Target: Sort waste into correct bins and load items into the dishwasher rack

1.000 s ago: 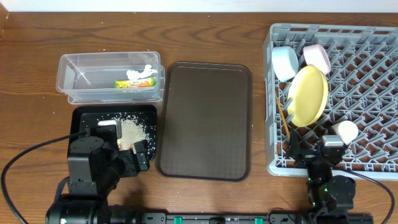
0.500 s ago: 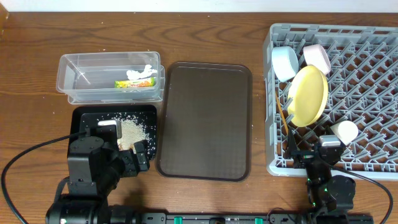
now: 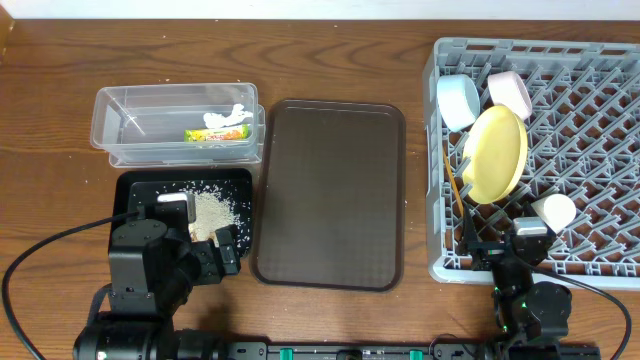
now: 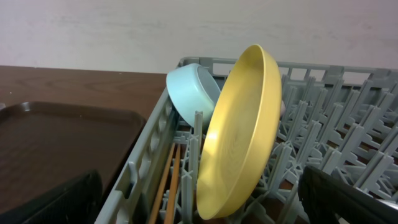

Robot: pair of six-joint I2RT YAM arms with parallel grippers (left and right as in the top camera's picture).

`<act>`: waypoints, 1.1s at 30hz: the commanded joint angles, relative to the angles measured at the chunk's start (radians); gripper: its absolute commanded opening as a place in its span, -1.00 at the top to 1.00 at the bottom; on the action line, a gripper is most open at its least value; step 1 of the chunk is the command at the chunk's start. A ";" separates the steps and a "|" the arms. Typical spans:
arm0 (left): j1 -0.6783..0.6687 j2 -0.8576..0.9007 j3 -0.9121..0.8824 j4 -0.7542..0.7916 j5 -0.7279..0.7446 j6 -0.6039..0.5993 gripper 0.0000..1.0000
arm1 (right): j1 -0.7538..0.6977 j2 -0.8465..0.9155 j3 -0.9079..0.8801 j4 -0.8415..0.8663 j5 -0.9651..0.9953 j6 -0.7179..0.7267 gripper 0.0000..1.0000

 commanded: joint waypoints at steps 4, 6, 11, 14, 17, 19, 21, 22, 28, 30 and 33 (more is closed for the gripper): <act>0.002 -0.001 -0.006 0.001 -0.005 0.005 -0.94 | -0.013 -0.002 -0.005 0.001 -0.007 -0.011 -0.98; 0.002 -0.001 -0.006 0.001 -0.005 0.005 -0.94 | -0.013 -0.002 -0.005 0.001 -0.007 -0.011 -0.98; 0.002 -0.040 -0.026 -0.003 -0.012 0.010 -0.95 | -0.013 -0.002 -0.005 0.001 -0.007 -0.011 -0.99; 0.002 -0.111 -0.109 0.089 -0.036 0.014 -0.95 | -0.013 -0.002 -0.005 0.001 -0.007 -0.011 -0.99; 0.002 -0.192 -0.222 0.196 -0.039 0.016 -0.94 | -0.013 -0.002 -0.005 0.001 -0.007 -0.011 -0.98; 0.002 -0.261 -0.317 0.292 -0.039 0.016 -0.94 | -0.013 -0.002 -0.005 0.001 -0.007 -0.011 -0.99; 0.002 -0.322 -0.402 0.384 -0.039 0.016 -0.94 | -0.013 -0.002 -0.005 0.001 -0.007 -0.011 -0.99; 0.002 -0.344 -0.434 0.420 -0.041 0.016 -0.95 | -0.013 -0.002 -0.005 0.001 -0.007 -0.011 -0.98; 0.003 -0.495 -0.628 0.668 -0.078 0.016 -0.94 | -0.013 -0.002 -0.005 0.001 -0.007 -0.011 -0.99; 0.005 -0.536 -0.681 0.744 -0.093 0.016 -0.94 | -0.013 -0.002 -0.005 0.001 -0.007 -0.011 -0.99; 0.010 -0.579 -0.746 0.846 -0.118 0.018 -0.94 | -0.013 -0.002 -0.005 0.001 -0.007 -0.011 -0.98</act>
